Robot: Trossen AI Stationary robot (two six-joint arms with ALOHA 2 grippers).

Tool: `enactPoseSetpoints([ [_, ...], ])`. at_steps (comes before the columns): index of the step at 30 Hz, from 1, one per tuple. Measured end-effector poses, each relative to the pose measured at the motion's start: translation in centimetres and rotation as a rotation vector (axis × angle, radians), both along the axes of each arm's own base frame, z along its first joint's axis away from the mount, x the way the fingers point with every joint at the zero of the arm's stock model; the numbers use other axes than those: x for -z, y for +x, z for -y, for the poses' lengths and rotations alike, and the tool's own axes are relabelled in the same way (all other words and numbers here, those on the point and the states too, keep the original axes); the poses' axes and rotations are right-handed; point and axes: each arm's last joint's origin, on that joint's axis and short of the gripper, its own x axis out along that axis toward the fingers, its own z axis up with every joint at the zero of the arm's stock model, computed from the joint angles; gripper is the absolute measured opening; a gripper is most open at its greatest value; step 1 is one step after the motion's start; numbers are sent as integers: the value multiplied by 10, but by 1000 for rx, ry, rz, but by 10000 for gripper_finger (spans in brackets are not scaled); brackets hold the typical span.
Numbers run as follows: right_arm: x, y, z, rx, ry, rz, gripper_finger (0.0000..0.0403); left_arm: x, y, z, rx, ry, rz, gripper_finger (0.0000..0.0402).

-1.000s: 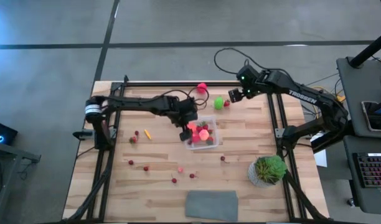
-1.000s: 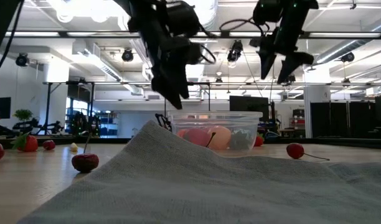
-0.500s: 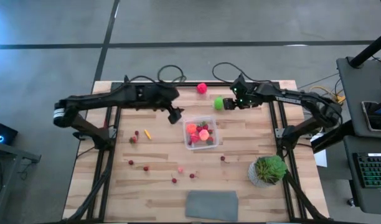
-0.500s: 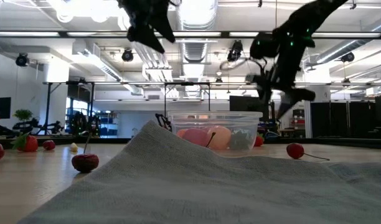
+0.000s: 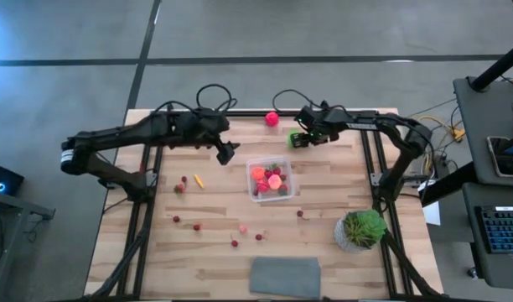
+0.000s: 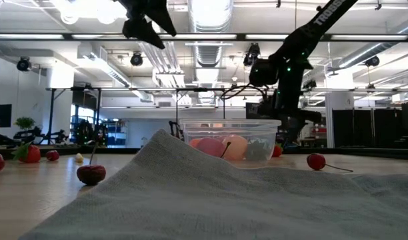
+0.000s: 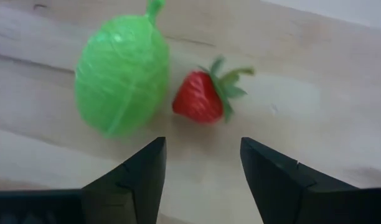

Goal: Pick and placing Produce into tupperware
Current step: Put the red strawberry into the transparent container

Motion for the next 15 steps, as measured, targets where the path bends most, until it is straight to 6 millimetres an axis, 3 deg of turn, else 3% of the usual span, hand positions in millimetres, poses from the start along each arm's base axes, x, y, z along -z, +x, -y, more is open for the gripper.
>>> enactPoseSetpoints([
  [5, 4, 6, 11, 4, 8, -21, 198, 14, -2, 0, -29, -37, -30, 325],
  [15, 15, 9, 27, -14, 27, -78, 198, 21, -1, 0, -29, -40, -43, 325],
])
